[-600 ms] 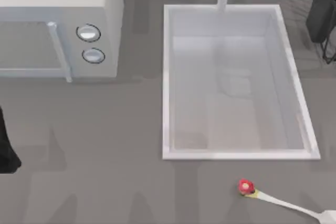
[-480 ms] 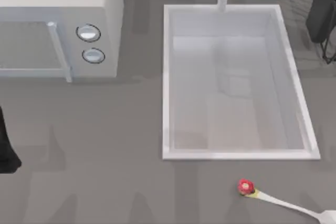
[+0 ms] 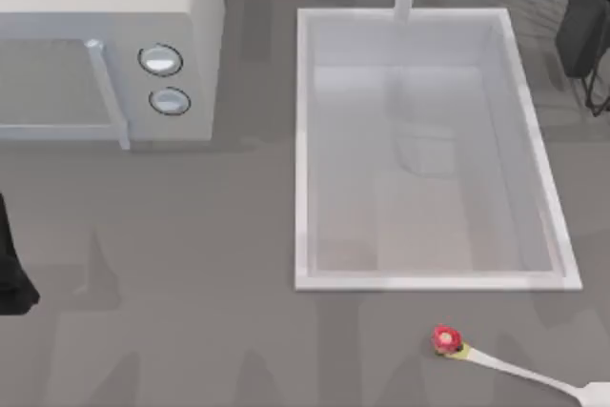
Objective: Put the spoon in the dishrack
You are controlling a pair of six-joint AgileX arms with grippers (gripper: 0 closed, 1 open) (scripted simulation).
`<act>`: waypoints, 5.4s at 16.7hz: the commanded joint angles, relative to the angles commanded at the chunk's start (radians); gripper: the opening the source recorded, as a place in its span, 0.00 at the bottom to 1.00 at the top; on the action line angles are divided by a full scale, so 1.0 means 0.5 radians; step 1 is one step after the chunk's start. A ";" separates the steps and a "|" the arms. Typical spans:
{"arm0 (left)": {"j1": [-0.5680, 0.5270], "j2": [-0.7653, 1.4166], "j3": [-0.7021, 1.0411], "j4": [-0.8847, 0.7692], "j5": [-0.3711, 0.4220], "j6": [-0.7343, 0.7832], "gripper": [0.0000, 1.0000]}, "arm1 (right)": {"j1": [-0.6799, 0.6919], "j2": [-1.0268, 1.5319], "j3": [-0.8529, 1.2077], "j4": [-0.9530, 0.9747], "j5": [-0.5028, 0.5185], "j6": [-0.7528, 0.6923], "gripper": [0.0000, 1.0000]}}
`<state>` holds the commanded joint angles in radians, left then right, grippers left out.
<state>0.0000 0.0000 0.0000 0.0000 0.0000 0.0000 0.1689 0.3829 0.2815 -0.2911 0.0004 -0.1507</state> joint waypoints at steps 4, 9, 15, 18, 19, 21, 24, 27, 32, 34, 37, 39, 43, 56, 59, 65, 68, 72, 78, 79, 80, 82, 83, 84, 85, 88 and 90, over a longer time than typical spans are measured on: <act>0.000 0.000 0.000 0.000 0.000 0.000 1.00 | 0.280 0.790 0.444 -0.494 0.002 -0.255 1.00; 0.000 0.000 0.000 0.000 0.000 0.000 1.00 | 0.615 1.633 0.963 -1.070 -0.004 -0.553 1.00; 0.000 0.000 0.000 0.000 0.000 0.000 1.00 | 0.860 2.220 1.376 -1.466 -0.011 -0.771 1.00; 0.000 0.000 0.000 0.000 0.000 0.000 1.00 | 0.882 2.266 1.415 -1.500 -0.011 -0.790 1.00; 0.000 0.000 0.000 0.000 0.000 0.000 1.00 | 0.882 2.266 1.415 -1.500 -0.011 -0.790 1.00; 0.000 0.000 0.000 0.000 0.000 0.000 1.00 | 0.873 2.259 1.409 -1.495 -0.011 -0.788 1.00; 0.000 0.000 0.000 0.000 0.000 0.000 1.00 | 0.878 2.300 1.363 -1.420 -0.011 -0.790 1.00; 0.000 0.000 0.000 0.000 0.000 0.000 1.00 | 0.884 2.417 1.235 -1.168 -0.011 -0.786 1.00; 0.000 0.000 0.000 0.000 0.000 0.000 1.00 | 0.891 2.640 0.989 -0.689 -0.011 -0.776 1.00; 0.000 0.000 0.000 0.000 0.000 0.000 1.00 | 0.893 2.679 0.945 -0.617 -0.011 -0.773 1.00; 0.000 0.000 0.000 0.000 0.000 0.000 1.00 | 0.893 2.681 0.942 -0.612 -0.011 -0.773 1.00; 0.000 0.000 0.000 0.000 0.000 0.000 1.00 | 0.893 2.681 0.942 -0.612 -0.011 -0.773 0.92; 0.000 0.000 0.000 0.000 0.000 0.000 1.00 | 0.893 2.681 0.942 -0.612 -0.011 -0.773 0.62; 0.000 0.000 0.000 0.000 0.000 0.000 1.00 | 0.893 2.681 0.942 -0.612 -0.011 -0.773 0.00; 0.000 0.000 0.000 0.000 0.000 0.000 1.00 | 0.893 2.681 0.942 -0.612 -0.011 -0.773 0.00; 0.000 0.000 0.000 0.000 0.000 0.000 1.00 | 0.899 2.527 1.219 -0.984 -0.037 -0.787 0.00; 0.000 0.000 0.000 0.000 0.000 0.000 1.00 | 0.896 2.475 1.511 -1.370 -0.037 -0.794 0.00; 0.000 0.000 0.000 0.000 0.000 0.000 1.00 | 0.886 2.367 1.936 -1.971 -0.037 -0.798 0.00; 0.000 0.000 0.000 0.000 0.000 0.000 1.00 | 0.866 2.213 2.332 -2.416 -0.037 -0.794 0.00; 0.000 0.000 0.000 0.000 0.000 0.000 1.00 | 0.866 2.211 2.335 -2.419 -0.037 -0.794 0.00; 0.000 0.000 0.000 0.000 0.000 0.000 1.00 | 0.866 2.211 2.335 -2.419 -0.037 -0.794 0.00; 0.000 0.000 0.000 0.000 0.000 0.000 1.00 | 0.875 2.218 2.330 -2.415 -0.038 -0.790 0.00; 0.000 0.000 0.000 0.000 0.000 0.000 1.00 | 0.873 2.217 2.330 -2.413 -0.040 -0.790 0.00; 0.000 0.000 0.000 0.000 0.000 0.000 1.00 | 0.853 2.209 2.328 -2.394 -0.052 -0.782 0.00; 0.000 0.000 0.000 0.000 0.000 0.000 1.00 | 0.813 2.195 2.324 -2.355 -0.075 -0.767 0.00; 0.000 0.000 0.000 0.000 0.000 0.000 1.00 | 0.586 2.115 2.290 -2.124 -0.197 -0.670 0.00; 0.000 0.000 0.000 0.000 0.000 0.000 1.00 | 0.354 2.038 2.244 -1.876 -0.312 -0.567 0.00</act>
<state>0.0000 0.0000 0.0000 0.0000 0.0000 0.0000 0.3461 1.4019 1.4037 -1.2289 -0.1554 -0.4344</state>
